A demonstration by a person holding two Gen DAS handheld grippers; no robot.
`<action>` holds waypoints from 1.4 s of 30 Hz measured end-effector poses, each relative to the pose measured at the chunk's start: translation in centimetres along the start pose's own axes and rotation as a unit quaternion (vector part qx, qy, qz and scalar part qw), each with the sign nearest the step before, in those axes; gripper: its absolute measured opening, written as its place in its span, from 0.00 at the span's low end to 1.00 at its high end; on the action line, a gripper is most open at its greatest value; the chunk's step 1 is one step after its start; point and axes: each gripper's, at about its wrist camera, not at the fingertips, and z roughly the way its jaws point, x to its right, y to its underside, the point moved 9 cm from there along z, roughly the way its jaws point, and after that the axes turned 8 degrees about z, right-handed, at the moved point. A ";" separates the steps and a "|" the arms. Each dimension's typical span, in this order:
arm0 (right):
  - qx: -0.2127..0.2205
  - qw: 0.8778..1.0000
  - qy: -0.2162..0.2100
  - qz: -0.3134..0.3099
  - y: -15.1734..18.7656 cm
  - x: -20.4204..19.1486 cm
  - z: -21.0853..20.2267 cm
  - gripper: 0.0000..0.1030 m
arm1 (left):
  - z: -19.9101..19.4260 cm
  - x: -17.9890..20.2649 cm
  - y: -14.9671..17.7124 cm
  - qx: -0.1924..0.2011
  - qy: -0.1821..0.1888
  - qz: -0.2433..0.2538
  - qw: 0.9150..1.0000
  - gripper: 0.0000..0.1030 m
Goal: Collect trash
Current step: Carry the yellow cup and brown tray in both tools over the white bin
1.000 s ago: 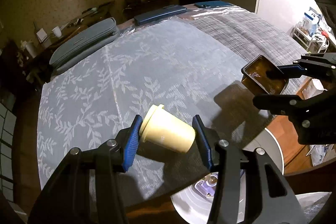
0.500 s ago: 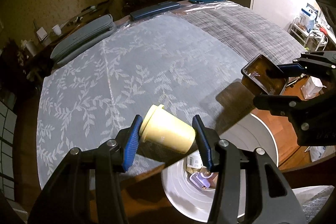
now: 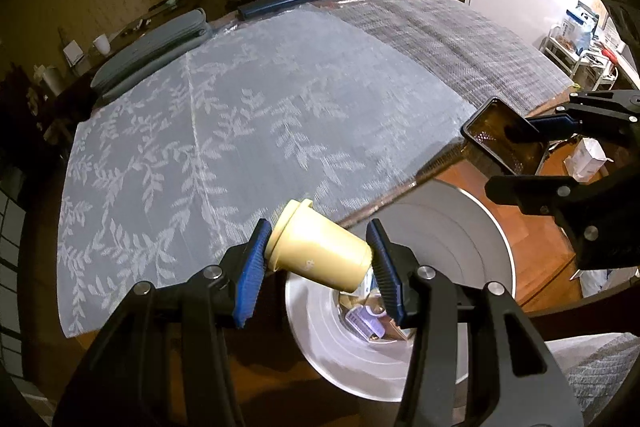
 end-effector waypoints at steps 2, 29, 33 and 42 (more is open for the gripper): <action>-0.006 1.000 -0.003 -0.002 0.6 -0.1 0.0 0.55 | 0.0 0.3 0.3 -0.002 0.003 0.000 1.000 0.49; -0.078 0.997 -0.014 -0.007 6.4 0.1 3.9 0.55 | 3.3 3.9 4.8 -0.059 0.037 0.003 0.998 0.49; -0.090 0.996 -0.013 -0.006 6.9 0.3 5.0 0.55 | 4.3 4.2 5.5 -0.071 0.043 0.001 0.996 0.49; -0.109 0.994 -0.006 -0.004 7.4 0.3 8.0 0.55 | 6.8 4.4 5.9 -0.092 0.058 -0.003 0.994 0.49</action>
